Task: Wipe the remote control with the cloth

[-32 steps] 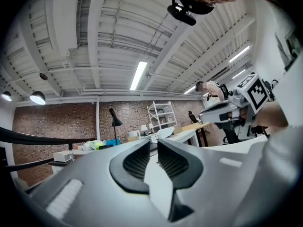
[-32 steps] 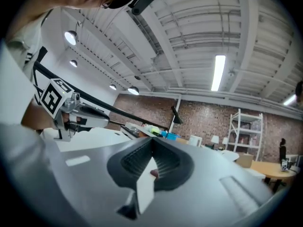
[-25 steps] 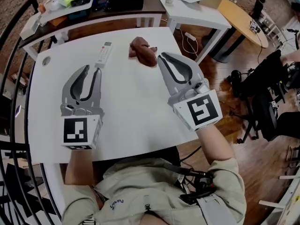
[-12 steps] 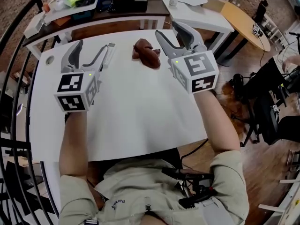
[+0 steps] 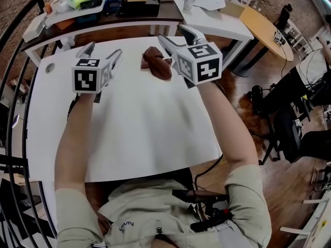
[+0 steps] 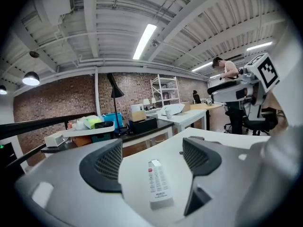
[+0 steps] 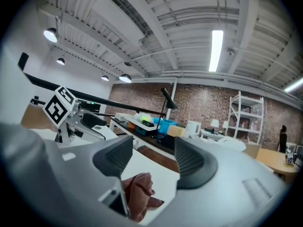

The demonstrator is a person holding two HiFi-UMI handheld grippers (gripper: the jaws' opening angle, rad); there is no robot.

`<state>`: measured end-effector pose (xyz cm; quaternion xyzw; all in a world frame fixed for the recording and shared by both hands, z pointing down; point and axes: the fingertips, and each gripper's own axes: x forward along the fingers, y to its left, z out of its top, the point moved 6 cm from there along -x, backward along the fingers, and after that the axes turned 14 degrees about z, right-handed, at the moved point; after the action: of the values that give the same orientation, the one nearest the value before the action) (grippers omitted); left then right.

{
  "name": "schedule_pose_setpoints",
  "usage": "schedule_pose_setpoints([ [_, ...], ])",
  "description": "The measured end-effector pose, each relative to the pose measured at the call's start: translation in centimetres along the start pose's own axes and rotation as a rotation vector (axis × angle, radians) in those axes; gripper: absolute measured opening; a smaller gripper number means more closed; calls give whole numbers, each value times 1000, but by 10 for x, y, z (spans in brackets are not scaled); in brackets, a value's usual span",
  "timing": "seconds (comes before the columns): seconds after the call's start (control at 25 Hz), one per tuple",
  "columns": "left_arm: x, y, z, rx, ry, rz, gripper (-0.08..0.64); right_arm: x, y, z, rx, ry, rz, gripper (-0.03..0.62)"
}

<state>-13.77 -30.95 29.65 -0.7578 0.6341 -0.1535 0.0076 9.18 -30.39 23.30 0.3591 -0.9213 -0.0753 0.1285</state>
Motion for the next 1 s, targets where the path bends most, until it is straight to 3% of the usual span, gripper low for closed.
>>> schedule_pose_setpoints([
  [0.4,43,-12,-46,-51,168,-67,394,54,1,-46,74,181,63,298],
  [0.6,50,-10,-60,-45,243,-51,394,67,4,-67,113,247,90,304],
  [1.0,64,-15,-88,-11,400,-88,400,69,-1,-82,175,269,113,313],
])
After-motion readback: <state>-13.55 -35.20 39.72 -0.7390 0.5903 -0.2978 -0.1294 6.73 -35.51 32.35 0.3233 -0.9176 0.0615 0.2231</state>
